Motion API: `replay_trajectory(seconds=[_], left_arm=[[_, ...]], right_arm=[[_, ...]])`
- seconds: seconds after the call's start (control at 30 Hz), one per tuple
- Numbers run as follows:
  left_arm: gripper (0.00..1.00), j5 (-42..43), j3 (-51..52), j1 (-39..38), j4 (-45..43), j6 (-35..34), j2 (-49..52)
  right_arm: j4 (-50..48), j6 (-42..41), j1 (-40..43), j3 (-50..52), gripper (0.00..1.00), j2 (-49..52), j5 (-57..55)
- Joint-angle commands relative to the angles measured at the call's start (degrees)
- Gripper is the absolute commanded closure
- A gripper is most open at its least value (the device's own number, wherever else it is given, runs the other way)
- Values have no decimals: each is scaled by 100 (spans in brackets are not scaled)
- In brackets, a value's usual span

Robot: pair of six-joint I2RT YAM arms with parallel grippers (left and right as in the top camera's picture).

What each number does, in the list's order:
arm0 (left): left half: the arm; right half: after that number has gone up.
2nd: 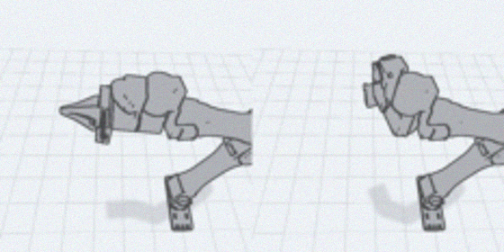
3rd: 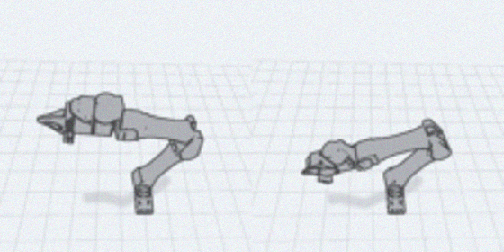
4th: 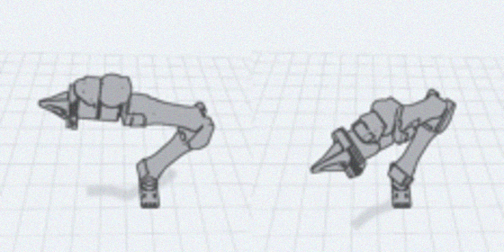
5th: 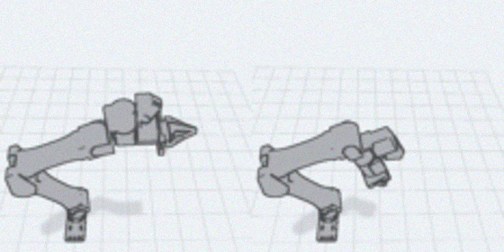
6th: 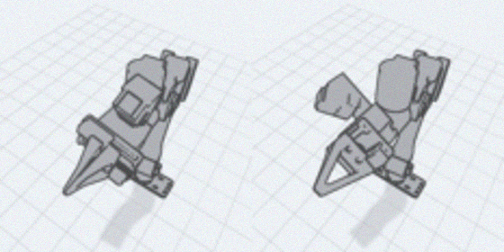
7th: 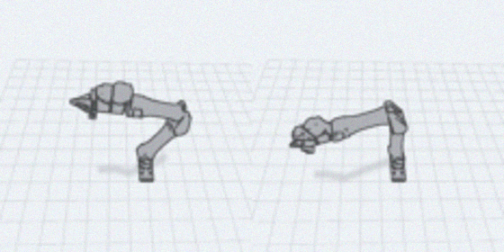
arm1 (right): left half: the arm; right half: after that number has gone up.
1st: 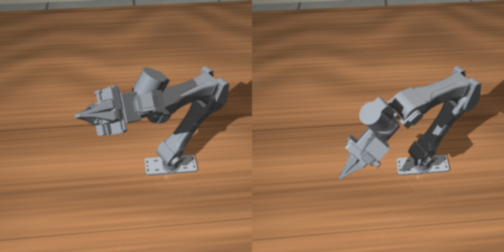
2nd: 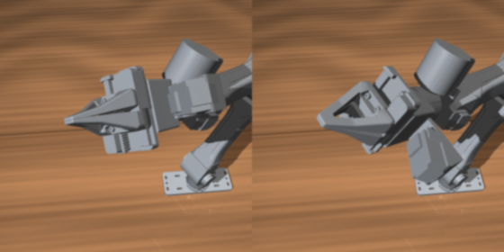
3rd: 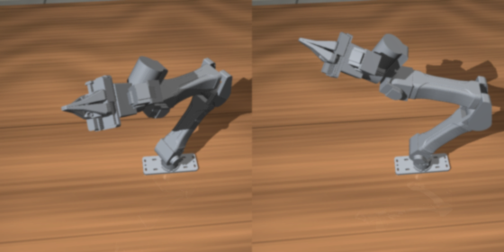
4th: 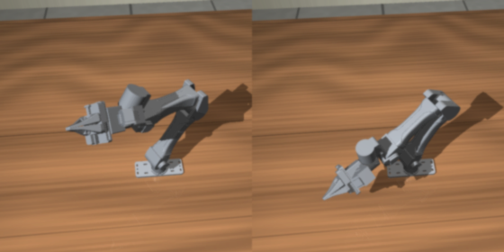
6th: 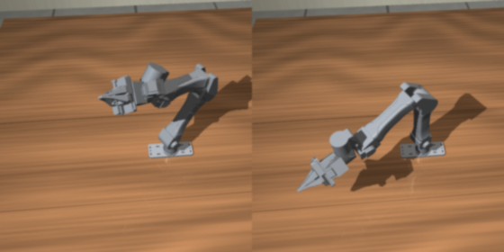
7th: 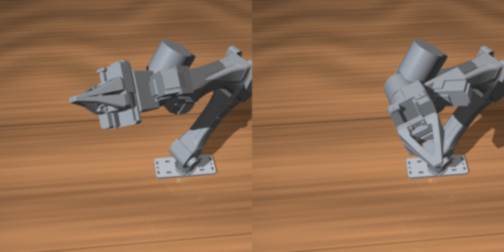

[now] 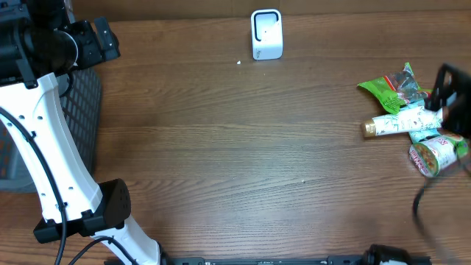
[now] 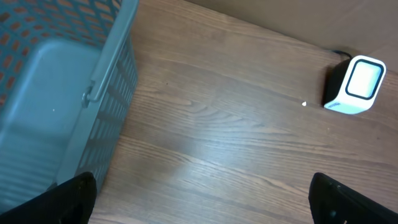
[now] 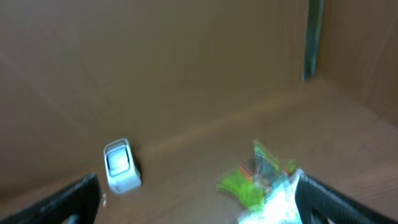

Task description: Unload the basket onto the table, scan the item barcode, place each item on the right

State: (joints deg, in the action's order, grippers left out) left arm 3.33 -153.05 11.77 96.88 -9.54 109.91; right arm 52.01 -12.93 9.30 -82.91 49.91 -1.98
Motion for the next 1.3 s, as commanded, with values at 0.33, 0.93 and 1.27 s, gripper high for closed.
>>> replay_trajectory(seconds=[0.33, 0.93, 1.27], left_arm=[[0, -42, -4, 11, -9, -76, 2], [0, -42, -4, 11, -9, -76, 2], [0, -42, -4, 11, -9, -76, 2]], right_arm=[[-4719, 208, -179, 6332, 0, -3665, -245], [-4752, 210, -297, 8247, 0, -4975, -50], [-4752, 210, -297, 8247, 0, -4975, -50]])
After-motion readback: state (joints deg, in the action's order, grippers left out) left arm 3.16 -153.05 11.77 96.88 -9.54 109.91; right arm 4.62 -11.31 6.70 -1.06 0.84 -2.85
